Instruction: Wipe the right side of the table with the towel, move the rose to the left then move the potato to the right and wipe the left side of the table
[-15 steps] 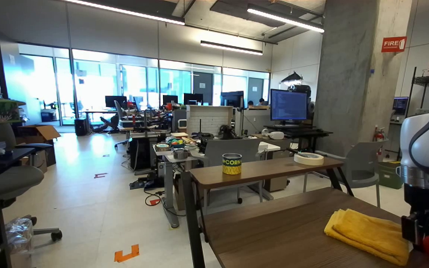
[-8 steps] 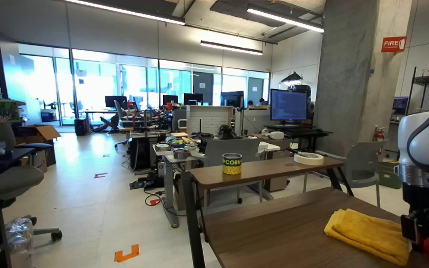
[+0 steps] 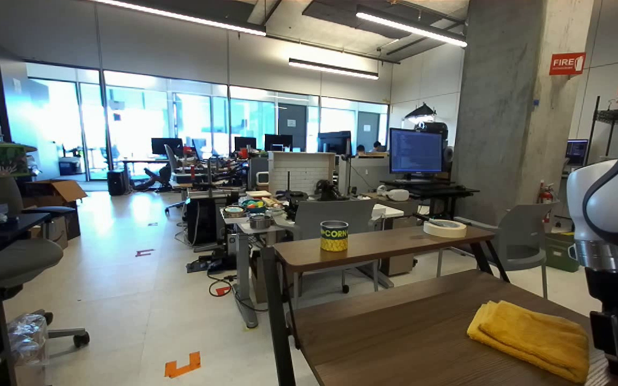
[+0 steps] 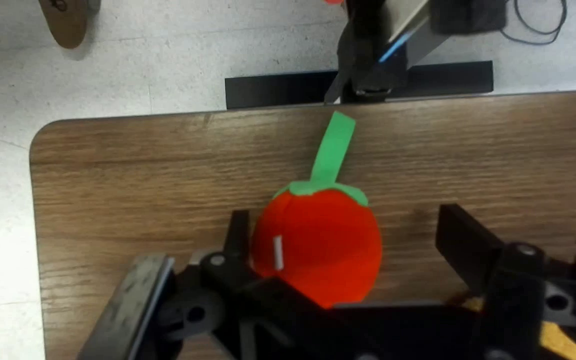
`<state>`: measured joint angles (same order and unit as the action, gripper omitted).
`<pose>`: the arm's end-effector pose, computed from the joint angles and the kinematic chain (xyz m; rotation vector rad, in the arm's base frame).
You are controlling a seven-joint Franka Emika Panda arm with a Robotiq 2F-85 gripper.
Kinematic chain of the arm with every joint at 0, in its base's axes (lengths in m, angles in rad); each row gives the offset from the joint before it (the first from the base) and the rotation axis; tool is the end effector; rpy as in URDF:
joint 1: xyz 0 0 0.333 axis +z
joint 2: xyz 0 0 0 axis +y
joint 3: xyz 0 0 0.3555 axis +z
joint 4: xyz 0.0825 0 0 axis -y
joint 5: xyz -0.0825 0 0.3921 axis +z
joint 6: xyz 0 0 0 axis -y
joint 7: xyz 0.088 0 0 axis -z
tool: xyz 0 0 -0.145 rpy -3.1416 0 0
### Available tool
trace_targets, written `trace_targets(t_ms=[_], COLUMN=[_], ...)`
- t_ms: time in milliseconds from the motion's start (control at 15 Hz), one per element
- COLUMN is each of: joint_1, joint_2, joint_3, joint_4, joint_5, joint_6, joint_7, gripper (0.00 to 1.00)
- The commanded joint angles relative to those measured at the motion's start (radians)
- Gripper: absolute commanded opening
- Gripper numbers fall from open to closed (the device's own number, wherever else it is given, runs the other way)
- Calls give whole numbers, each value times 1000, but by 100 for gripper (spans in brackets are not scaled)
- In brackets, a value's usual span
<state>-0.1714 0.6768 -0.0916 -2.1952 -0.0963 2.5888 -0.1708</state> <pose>0.4963 -0.1404 0.0402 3.0721 0.0138 -0.4596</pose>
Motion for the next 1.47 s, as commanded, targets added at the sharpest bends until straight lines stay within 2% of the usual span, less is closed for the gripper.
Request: trace_targets(t_ms=[0,267,400,533,733,867,1000,1400], joint_1=[10,13,-8,-30,-23,42,129,345], joint_2=[-20,-43,-104,-172,-218,-200,-149,79], joint_3=[0,19,67,144,274,307,284,145], joint_4=[5,-19,-73,-96,-30,55,179,552], joint_5=[-16,-16,9,64,176,209,165,34], joint_6=[-74,-48,45,89,105,154,163,17], joint_7=[-18,-46,-94,-128,-136,-90,-21,169], gripper=[63,31,18,8,8,8,8,8])
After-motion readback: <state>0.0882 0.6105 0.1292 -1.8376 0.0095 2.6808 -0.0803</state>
